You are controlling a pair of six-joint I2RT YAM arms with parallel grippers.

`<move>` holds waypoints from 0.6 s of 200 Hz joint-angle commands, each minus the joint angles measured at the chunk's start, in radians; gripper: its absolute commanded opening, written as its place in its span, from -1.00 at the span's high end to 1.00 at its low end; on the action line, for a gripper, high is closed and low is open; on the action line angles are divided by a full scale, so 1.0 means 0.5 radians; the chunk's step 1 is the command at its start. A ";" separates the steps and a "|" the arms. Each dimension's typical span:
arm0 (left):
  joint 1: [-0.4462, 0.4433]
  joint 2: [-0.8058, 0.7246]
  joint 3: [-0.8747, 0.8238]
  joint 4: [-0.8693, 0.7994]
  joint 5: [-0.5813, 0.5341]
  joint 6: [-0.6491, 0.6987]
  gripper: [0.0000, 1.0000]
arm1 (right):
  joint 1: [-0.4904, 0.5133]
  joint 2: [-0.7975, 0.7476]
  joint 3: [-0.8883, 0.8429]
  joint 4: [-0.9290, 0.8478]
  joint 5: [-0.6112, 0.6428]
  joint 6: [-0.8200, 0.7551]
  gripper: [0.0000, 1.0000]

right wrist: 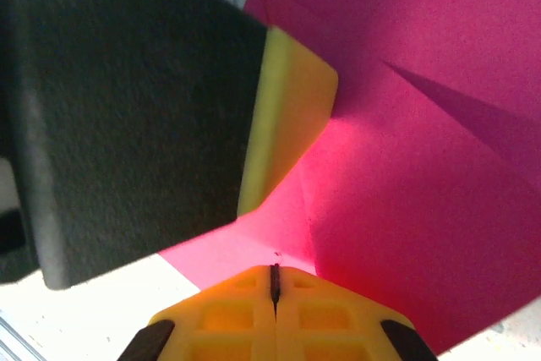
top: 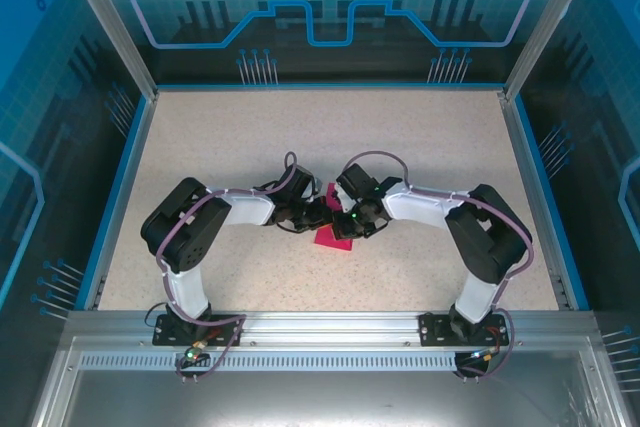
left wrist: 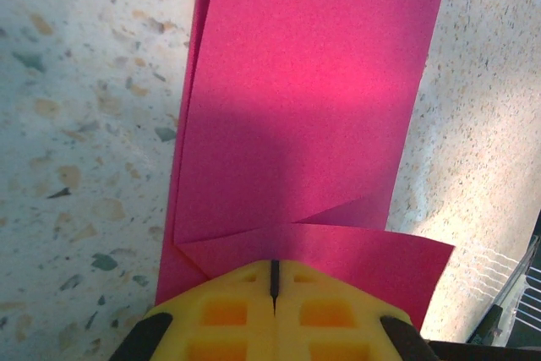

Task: Fold a paper plane with a square sheet of paper (pick it up from the middle)
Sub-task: Fold the triangle a second time at the center of the table.

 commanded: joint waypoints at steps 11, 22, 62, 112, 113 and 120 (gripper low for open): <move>-0.019 0.076 -0.084 -0.212 -0.178 -0.038 1.00 | 0.028 0.087 0.074 -0.098 0.071 0.046 1.00; -0.018 0.077 -0.090 -0.209 -0.191 -0.049 1.00 | 0.029 0.096 0.070 -0.117 0.087 0.047 1.00; -0.018 0.096 -0.093 -0.244 -0.241 -0.077 1.00 | 0.020 0.084 0.048 -0.161 0.103 0.027 1.00; -0.019 0.118 -0.100 -0.258 -0.261 -0.108 1.00 | 0.014 0.095 0.027 -0.215 0.105 -0.024 1.00; -0.018 0.119 -0.099 -0.259 -0.262 -0.108 1.00 | 0.014 0.097 0.025 -0.216 0.105 -0.025 1.00; -0.018 0.119 -0.099 -0.260 -0.263 -0.108 1.00 | 0.011 0.097 0.018 -0.224 0.106 -0.031 1.00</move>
